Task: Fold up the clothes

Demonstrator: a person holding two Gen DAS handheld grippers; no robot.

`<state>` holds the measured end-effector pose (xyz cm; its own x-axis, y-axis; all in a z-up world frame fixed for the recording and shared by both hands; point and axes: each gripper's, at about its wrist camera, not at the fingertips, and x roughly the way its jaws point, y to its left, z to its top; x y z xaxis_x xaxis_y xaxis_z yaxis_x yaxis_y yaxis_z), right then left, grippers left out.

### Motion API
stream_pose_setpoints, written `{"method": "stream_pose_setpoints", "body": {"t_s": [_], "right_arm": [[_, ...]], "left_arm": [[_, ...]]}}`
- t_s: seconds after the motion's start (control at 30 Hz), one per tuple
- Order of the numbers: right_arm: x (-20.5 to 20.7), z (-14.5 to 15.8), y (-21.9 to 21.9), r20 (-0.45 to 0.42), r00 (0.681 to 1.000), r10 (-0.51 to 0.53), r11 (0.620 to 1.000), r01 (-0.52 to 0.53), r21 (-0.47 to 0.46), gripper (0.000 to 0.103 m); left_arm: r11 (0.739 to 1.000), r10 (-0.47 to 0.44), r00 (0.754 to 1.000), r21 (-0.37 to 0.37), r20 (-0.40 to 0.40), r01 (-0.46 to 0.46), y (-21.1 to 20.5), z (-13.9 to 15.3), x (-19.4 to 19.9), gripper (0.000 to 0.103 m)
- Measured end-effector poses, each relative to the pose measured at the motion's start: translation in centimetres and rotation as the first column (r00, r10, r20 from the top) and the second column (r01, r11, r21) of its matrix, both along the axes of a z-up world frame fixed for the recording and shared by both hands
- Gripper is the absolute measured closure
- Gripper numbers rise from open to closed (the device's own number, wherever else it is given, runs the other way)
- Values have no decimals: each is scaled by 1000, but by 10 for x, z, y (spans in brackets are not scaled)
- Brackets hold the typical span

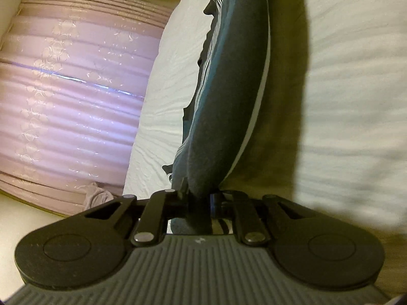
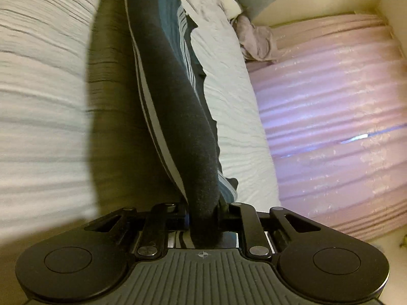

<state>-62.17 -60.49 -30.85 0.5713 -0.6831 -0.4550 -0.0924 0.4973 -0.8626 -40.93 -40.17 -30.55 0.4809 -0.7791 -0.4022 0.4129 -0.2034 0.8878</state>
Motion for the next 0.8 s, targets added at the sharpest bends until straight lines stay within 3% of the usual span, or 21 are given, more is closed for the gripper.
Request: {"method": "stream_pose_setpoints", "body": {"t_s": [0.3, 0.43, 0.53, 0.6, 0.67, 0.73, 0.8], "right_arm": [[-133, 21, 97, 28, 997, -66, 997, 65, 46, 87], [-161, 5, 124, 32, 994, -102, 991, 98, 96, 87], [-160, -4, 130, 42, 994, -97, 992, 93, 87, 86], [-160, -8, 132, 31, 995, -96, 993, 94, 69, 78], [-167, -19, 131, 13, 993, -117, 992, 117, 41, 39], [-183, -25, 128, 32, 986, -163, 986, 162, 46, 30], [-195, -24, 121, 56, 967, -248, 966, 242, 87, 30]], "left_arm": [[998, -58, 992, 12, -116, 60, 104, 3, -110, 92], [998, -32, 992, 51, -122, 38, 111, -15, -128, 90], [996, -24, 994, 82, -105, 33, 113, -16, -128, 82], [996, -15, 992, 87, -126, 26, 120, -9, -126, 75], [997, 10, 982, 79, -188, 5, 133, -1, -119, 72], [996, 36, 974, 83, -225, -18, 143, 4, -110, 65], [995, 63, 966, 87, -252, -42, 152, 9, -99, 63]]}}
